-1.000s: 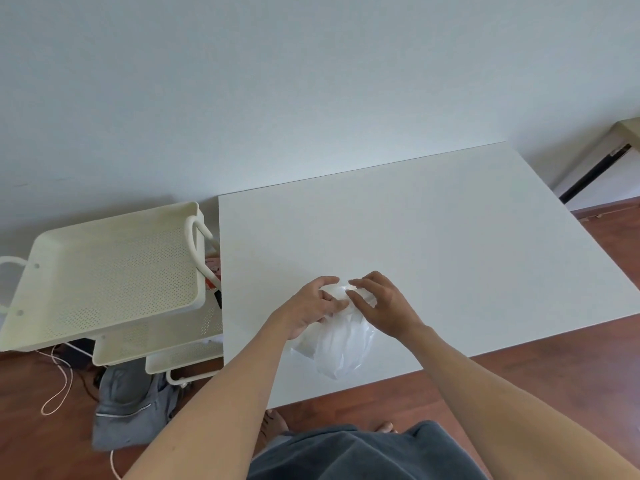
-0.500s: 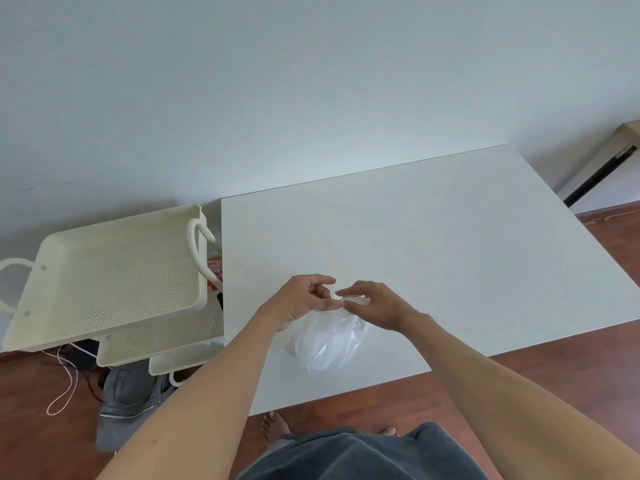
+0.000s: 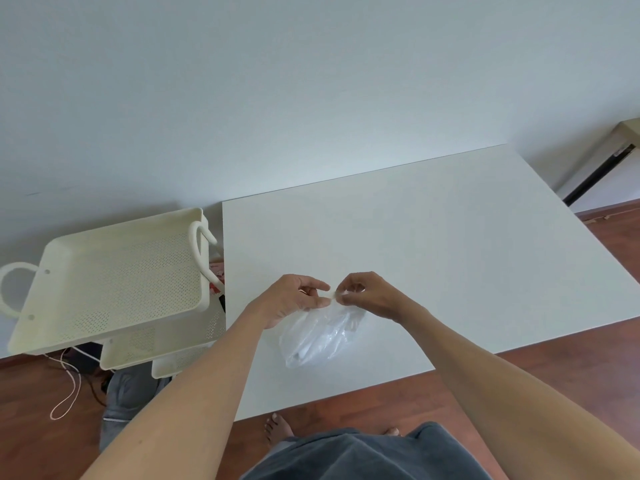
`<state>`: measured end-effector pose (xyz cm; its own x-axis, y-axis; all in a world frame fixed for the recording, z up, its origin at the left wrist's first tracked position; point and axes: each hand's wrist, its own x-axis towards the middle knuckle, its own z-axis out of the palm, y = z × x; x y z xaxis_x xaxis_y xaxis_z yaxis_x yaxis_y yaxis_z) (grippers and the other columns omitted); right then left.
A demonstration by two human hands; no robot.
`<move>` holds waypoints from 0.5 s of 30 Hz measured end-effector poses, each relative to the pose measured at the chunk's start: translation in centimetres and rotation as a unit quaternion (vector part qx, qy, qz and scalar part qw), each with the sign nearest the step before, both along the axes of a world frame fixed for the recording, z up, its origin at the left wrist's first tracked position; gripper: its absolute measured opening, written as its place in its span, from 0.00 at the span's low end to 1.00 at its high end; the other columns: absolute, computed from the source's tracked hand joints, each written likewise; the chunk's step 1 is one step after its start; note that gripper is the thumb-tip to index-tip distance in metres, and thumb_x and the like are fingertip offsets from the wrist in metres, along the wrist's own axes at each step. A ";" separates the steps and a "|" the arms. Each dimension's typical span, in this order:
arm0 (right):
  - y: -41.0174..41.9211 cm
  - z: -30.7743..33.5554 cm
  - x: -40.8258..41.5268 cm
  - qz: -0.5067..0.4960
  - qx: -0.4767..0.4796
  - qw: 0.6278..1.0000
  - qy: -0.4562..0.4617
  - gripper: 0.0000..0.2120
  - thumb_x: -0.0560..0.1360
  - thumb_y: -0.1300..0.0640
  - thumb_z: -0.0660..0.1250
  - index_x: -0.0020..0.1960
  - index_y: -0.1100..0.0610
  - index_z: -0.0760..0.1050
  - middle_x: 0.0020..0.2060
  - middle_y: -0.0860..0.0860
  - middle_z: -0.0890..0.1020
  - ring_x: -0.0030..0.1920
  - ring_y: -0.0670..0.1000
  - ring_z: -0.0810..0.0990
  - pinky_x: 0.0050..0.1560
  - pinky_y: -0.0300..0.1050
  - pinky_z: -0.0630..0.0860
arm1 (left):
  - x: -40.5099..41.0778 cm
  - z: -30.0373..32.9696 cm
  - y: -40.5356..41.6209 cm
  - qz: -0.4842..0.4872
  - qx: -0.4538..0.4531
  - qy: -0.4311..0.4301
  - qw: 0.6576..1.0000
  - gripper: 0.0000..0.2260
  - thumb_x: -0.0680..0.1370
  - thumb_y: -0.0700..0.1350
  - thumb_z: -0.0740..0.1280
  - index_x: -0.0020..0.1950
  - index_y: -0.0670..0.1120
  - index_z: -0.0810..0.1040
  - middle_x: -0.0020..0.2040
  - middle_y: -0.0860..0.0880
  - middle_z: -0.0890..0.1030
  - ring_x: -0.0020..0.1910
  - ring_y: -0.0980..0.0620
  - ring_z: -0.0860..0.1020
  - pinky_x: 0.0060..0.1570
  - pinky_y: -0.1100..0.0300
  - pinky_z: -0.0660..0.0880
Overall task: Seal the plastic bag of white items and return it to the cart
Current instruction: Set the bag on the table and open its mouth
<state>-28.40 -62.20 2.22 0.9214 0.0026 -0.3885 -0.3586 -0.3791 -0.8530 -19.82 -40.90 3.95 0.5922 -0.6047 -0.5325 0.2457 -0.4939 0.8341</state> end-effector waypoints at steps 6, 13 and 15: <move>0.2 0.7 0.8 -0.010 0.025 1.000 0.000 0.07 0.72 0.56 0.78 0.44 0.53 0.80 0.42 0.48 0.82 0.41 0.46 0.76 0.42 0.39 0.72 | 0.1 0.4 -0.2 0.004 0.035 -0.024 0.999 0.12 0.71 0.43 0.80 0.53 0.45 0.87 0.42 0.48 0.81 0.42 0.53 0.78 0.45 0.63 0.77; -0.6 2.0 1.4 0.012 0.155 0.981 0.117 0.15 0.78 0.48 0.73 0.56 0.59 0.84 0.49 0.50 0.85 0.48 0.50 0.82 0.51 0.44 0.76 | 0.8 0.9 0.7 0.079 0.014 -0.078 0.994 0.08 0.72 0.43 0.80 0.48 0.42 0.87 0.43 0.50 0.85 0.39 0.57 0.78 0.40 0.65 0.75; -1.0 2.4 1.8 0.021 0.171 0.978 0.116 0.14 0.79 0.52 0.73 0.58 0.61 0.84 0.49 0.51 0.85 0.48 0.50 0.80 0.52 0.45 0.74 | 1.0 1.0 1.0 0.099 -0.001 -0.067 0.993 0.09 0.72 0.44 0.80 0.48 0.43 0.87 0.40 0.53 0.84 0.36 0.61 0.77 0.39 0.67 0.74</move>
